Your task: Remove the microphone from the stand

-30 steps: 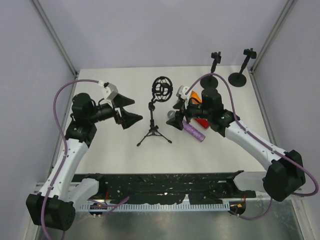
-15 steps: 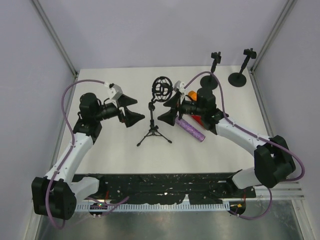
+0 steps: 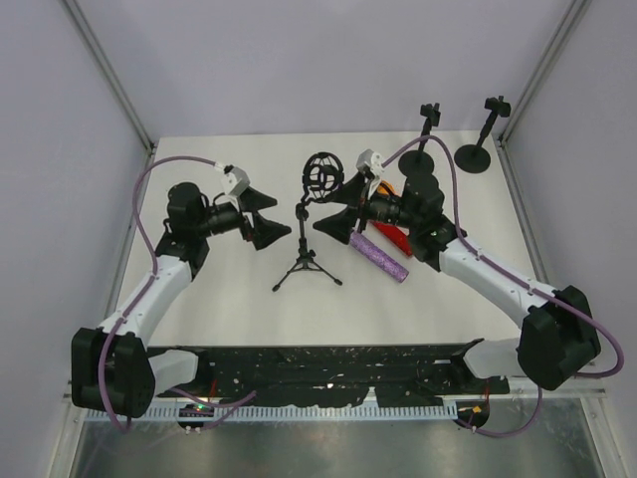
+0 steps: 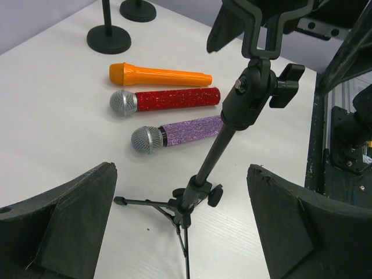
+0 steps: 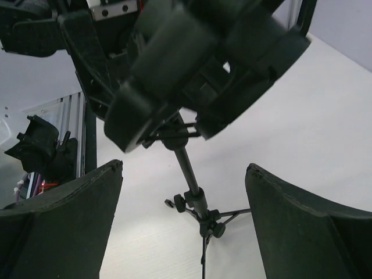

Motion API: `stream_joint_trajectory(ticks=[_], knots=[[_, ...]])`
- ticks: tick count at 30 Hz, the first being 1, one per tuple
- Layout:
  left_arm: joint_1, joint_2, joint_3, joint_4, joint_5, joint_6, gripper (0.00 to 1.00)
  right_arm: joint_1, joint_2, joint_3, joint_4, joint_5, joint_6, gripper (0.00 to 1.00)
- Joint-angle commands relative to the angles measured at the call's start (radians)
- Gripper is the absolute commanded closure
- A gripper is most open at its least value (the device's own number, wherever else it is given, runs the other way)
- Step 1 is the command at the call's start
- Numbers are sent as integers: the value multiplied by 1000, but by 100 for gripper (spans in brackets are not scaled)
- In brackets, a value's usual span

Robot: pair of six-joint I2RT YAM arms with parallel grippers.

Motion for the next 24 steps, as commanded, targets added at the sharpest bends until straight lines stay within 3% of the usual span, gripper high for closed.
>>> stream_joint_trajectory(ticks=[1, 6, 17, 24], knots=[[-17, -3, -19, 60, 10, 31, 4, 5, -23, 82, -12, 59, 38, 10], [-38, 6, -26, -6, 13, 95, 4, 5, 0, 130, -4, 59, 98, 10], [-87, 0, -51, -115, 10, 230, 5, 5, 103, 346, -242, 192, -75, 10], [-107, -16, -63, -148, 9, 275, 5, -17, 189, 464, -302, 140, -101, 10]])
